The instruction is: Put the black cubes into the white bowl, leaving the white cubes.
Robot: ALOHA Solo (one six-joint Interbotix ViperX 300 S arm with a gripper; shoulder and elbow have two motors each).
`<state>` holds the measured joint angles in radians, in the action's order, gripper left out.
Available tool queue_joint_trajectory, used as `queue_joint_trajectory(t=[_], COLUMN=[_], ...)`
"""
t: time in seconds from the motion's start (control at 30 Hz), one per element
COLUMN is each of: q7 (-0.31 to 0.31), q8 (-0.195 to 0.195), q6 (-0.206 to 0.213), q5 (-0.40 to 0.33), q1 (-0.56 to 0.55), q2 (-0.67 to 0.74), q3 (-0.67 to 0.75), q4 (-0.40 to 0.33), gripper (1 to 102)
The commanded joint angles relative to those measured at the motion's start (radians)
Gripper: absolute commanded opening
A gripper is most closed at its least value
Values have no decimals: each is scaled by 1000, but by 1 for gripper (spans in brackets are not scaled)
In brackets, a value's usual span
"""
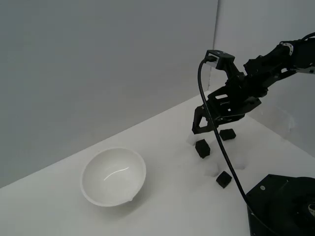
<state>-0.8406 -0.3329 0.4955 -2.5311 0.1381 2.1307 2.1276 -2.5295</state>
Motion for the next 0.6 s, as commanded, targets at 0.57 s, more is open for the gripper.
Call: queue_joint_trajectory(t=[0.57], q7=[58], q8=[-18], q6=[-61], q5=[32], q1=[-31], q2=[-238], q3=[-239], q4=[31], gripper=[99])
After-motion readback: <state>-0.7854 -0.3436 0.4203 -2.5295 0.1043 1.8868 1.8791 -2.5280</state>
